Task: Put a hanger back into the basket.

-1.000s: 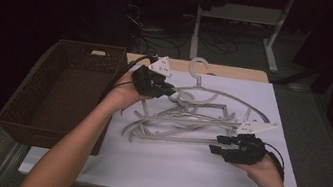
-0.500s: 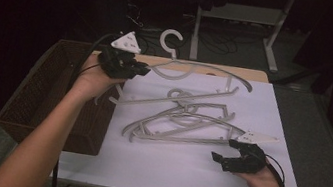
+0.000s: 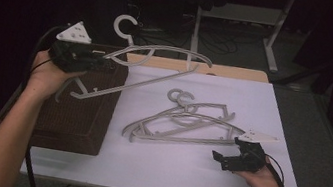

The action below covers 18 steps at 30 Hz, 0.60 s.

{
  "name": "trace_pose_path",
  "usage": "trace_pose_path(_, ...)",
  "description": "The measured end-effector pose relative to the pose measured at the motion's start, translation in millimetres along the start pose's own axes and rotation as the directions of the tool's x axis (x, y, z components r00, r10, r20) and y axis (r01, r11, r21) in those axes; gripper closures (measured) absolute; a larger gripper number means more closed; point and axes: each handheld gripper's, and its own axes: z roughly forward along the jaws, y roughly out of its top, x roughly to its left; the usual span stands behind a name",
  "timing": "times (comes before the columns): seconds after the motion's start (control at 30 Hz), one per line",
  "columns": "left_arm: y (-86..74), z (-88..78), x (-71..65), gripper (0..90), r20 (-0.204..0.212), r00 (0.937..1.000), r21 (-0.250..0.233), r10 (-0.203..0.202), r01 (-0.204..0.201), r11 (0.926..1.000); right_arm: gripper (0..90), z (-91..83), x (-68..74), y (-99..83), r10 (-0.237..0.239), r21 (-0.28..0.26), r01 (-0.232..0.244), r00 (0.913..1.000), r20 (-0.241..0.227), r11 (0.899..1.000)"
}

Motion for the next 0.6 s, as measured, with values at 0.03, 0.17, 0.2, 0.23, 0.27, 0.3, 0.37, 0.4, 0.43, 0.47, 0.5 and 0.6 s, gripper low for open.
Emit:
trace_pose_path(0.03, -3.5, -3.4, 3.0, 82.0, -0.009, 0.9999, -0.001, -0.008, 0.008, 1.0, 0.8, -0.1, -0.4, 0.1, 0.003, 0.001, -0.003, 1.0, 0.004, 1.0)
trace_pose_path(0.17, -17.9, -17.6, 14.8, 82.1, -0.06, 0.998, 0.018, -0.022, 0.023, 0.9996, 0.9, -0.6, -2.0, 0.1, 0.004, -0.006, -0.004, 0.9999, 0.01, 1.0)
trace_pose_path(0.2, -22.3, -21.4, 18.1, 82.0, -0.075, 0.9968, 0.022, -0.027, 0.029, 0.9993, 0.9, -0.5, -2.4, 0.0, 0.005, -0.007, -0.005, 0.9999, 0.013, 1.0)
trace_pose_path(0.23, -27.0, -25.0, 21.5, 82.0, -0.087, 0.9956, 0.023, -0.036, 0.038, 0.999, 0.9, -0.3, -2.9, -0.1, 0.006, -0.008, -0.005, 0.9998, 0.018, 1.0)
trace_pose_path(0.27, -32.0, -28.7, 25.2, 82.0, -0.099, 0.9942, 0.029, -0.043, 0.046, 0.9986, 0.9, -0.3, -3.2, -0.2, 0.006, -0.008, -0.006, 0.9998, 0.021, 1.0)
trace_pose_path(0.3, -37.2, -32.1, 29.0, 82.0, -0.111, 0.9925, 0.032, -0.052, 0.055, 0.998, 0.8, -0.3, -3.5, -0.2, 0.006, -0.009, -0.006, 0.9997, 0.022, 1.0)
trace_pose_path(0.37, -48.0, -38.6, 36.9, 82.0, -0.137, 0.9882, 0.038, -0.069, 0.075, 0.9965, 0.9, -0.4, -3.7, -0.4, 0.006, -0.011, -0.006, 0.9997, 0.025, 1.0)
trace_pose_path(0.4, -53.3, -41.8, 40.6, 82.0, -0.151, 0.9854, 0.042, -0.077, 0.084, 0.9955, 0.9, -0.4, -4.1, -0.5, 0.005, -0.009, -0.005, 0.9996, 0.026, 1.0)
trace_pose_path(0.43, -58.7, -44.7, 44.5, 82.0, -0.163, 0.9828, 0.043, -0.086, 0.094, 0.9946, 0.9, -0.1, -4.2, -0.6, 0.007, -0.008, -0.007, 0.9996, 0.029, 1.0)
trace_pose_path(0.47, -62.6, -47.0, 47.4, 82.0, -0.173, 0.9806, 0.048, -0.092, 0.101, 0.9937, 0.9, 0.1, -4.4, -0.7, 0.008, -0.005, -0.007, 0.9994, 0.032, 1.0)
trace_pose_path(0.5, -69.0, -50.3, 51.9, 82.0, -0.186, 0.9769, 0.052, -0.104, 0.116, 0.9919, 0.9, 0.5, -4.6, -0.9, 0.006, -0.006, -0.006, 0.9994, 0.034, 1.0)
trace_pose_path(0.6, -83.6, -55.9, 61.3, 82.0, -0.22, 0.9677, 0.068, -0.123, 0.141, 0.9876, 0.9, 1.2, -4.9, -1.0, 0.006, 0.003, -0.006, 0.9994, 0.034, 1.0)
